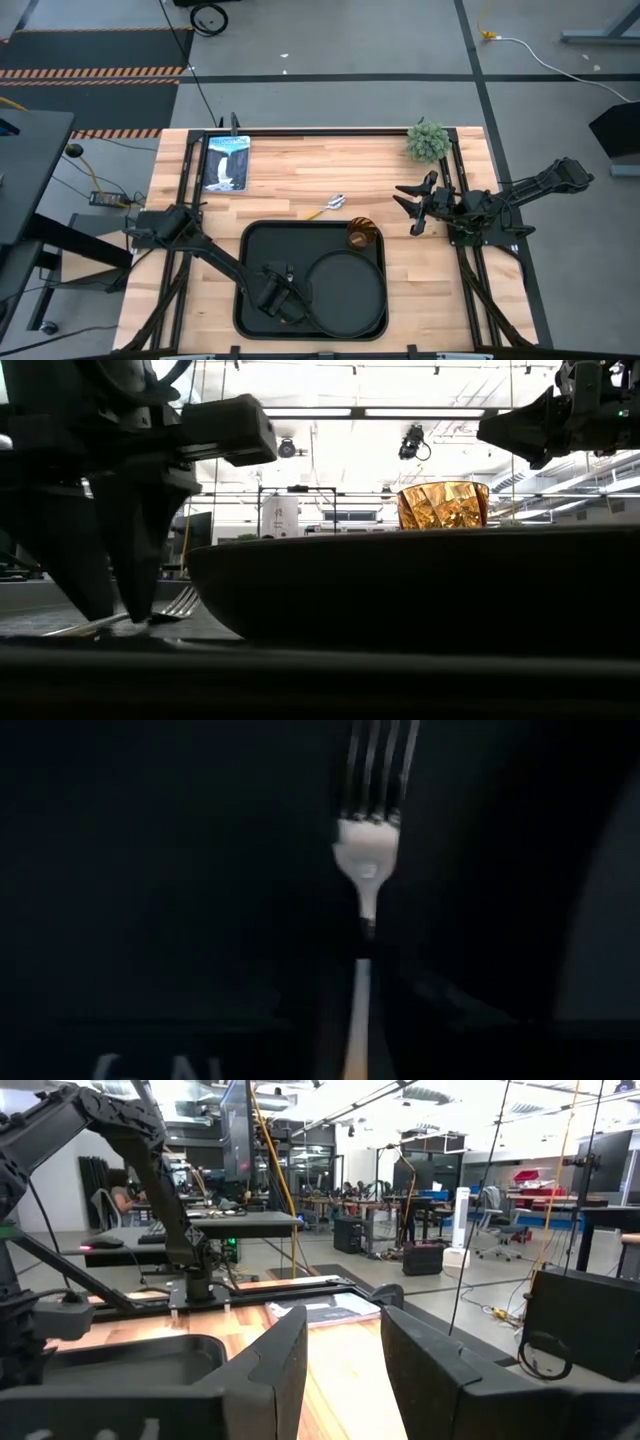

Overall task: Pick and place plate/cup/fork/spoon on tray
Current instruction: Put the orange fork on the black tray, on the left side of the black plate, then put the yellow spoon on the black tray, on the left side of the orange fork

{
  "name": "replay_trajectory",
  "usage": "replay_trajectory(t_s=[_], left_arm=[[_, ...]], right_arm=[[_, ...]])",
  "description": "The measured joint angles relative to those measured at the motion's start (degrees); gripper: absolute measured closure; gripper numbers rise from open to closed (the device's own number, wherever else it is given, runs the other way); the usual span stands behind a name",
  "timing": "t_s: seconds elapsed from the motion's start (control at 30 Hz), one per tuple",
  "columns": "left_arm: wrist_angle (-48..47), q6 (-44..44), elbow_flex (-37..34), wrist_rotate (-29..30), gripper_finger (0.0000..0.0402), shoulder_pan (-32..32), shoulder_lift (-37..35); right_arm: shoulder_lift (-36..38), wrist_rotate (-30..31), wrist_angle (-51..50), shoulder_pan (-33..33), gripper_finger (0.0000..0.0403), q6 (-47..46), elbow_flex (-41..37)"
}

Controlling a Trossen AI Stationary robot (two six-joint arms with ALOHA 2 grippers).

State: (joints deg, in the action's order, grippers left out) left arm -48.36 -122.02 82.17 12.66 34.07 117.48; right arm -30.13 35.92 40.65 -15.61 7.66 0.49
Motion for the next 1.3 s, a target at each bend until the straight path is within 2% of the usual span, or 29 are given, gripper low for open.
replay_trajectory(t_s=[0.2, 0.4, 0.8, 0.93, 1.13, 1.3], left_arm=[[-1.85, 2.67, -0.02, -0.52, 0.0302, -2.16, -2.41], [-2.24, 9.69, -0.03, -4.56, 0.0302, -6.43, -2.36], [2.66, 31.08, 0.12, 1.66, 0.0302, -17.73, -2.37], [2.79, 37.83, 2.49, 2.82, 0.0302, -21.01, -2.35], [3.0, 48.18, 8.3, 10.44, 0.0302, -25.24, -2.37], [2.84, 55.45, 8.61, 8.93, 0.0313, -29.62, -2.39]], right_arm=[[0.0, 0.0, 0.0, 0.0, 0.0266, 0.0, -0.02], [-0.02, 0.0, 0.0, 0.0, 0.0266, 0.0, -0.02], [0.0, 0.0, 0.0, 0.0, 0.0266, -0.02, -0.01], [-0.02, 0.0, -0.03, 0.0, 0.0266, -0.02, -0.02], [-0.01, 0.0, 0.0, 0.02, 0.0266, -0.02, -0.02], [-0.02, 0.0, -0.03, 0.0, 0.0266, -0.02, -0.02]])
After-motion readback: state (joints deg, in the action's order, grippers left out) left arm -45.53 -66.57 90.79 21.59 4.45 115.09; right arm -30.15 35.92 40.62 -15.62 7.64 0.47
